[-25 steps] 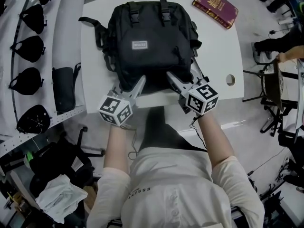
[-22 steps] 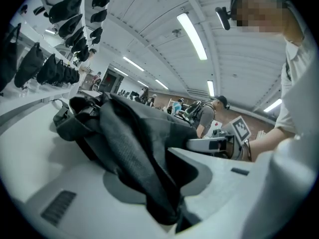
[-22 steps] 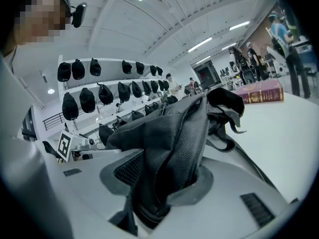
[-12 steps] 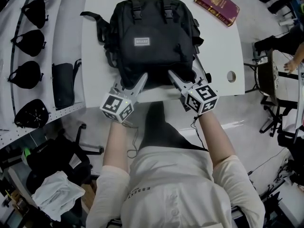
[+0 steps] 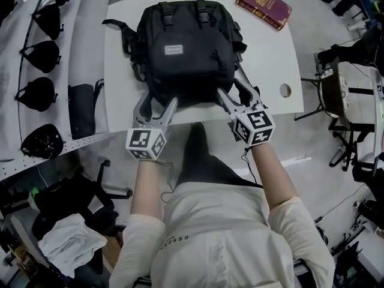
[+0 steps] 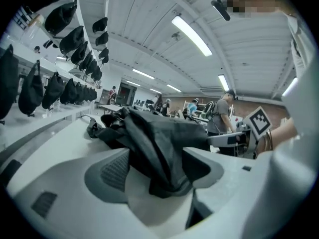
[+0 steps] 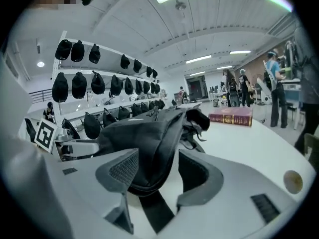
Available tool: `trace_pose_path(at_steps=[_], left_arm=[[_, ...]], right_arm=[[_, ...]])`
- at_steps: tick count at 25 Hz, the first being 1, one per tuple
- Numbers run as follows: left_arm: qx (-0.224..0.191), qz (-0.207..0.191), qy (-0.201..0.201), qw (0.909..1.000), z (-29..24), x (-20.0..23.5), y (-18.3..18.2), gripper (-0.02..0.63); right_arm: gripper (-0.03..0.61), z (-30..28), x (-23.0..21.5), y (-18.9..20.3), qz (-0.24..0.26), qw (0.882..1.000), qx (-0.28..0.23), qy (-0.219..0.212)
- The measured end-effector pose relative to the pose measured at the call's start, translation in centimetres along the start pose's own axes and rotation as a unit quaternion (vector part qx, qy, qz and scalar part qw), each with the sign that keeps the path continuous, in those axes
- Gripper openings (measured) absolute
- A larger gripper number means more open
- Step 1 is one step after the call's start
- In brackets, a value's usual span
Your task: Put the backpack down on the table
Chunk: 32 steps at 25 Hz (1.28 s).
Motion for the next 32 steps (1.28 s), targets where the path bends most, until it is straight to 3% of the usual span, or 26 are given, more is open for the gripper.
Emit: trace_pose_path(at_steps=[5,8,11,13,15,19,24,32], left_arm=[[-0.021,-0.015,-0.009,0.9996,3.1,-0.3,-1.5,0.311],[-0.027,-0.032,0.012,0.9991,4.6,-2.0,-3.4,0.309],[-0.018,-0.051,0.049,0.9973,5.5,-4.2,-4.7,0.297],[-0.02,-0.063,0.071,0.9953,6.1,-5.4,-5.3,0.269],[-0.029,-0.085,0.08,0.9927,6.9,-6.4,-6.3,0.196],[-0.052,-0.119,0.083,0.9881,8.1,-7.8,-8.9,0.172],[-0.084,-0.113,0.061,0.9881,9.9,-7.7,-12.4,0.009],[-0.094,-0.148,0.066,0.9823,11.3,-8.8,-15.2,0.002]], right_arm=[[0.241,2.7,1.0,-1.3,0.024,0.999,-0.018,0.011],[0.241,4.4,2.5,-2.6,0.043,0.998,-0.036,0.005],[0.239,5.8,4.6,-3.8,0.051,0.997,-0.055,-0.032],[0.217,6.6,5.8,-4.7,0.053,0.995,-0.064,-0.049],[0.131,7.4,6.7,-5.9,0.058,0.994,-0.076,-0.052],[0.027,8.8,7.4,-8.6,0.056,0.991,-0.11,-0.049],[0.015,10.0,8.4,-10.7,0.077,0.987,-0.138,-0.042],[0.015,10.8,9.6,-12.5,0.095,0.983,-0.153,-0.036]])
Point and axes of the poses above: the fingertips, and each gripper's own axes: z backward along the fingers, x to its left, y out of its underside, the point moved 2 cm from there along z, backward along the fingers, and after that the axes turned 7 degrees about x, right-handed, at the moved point
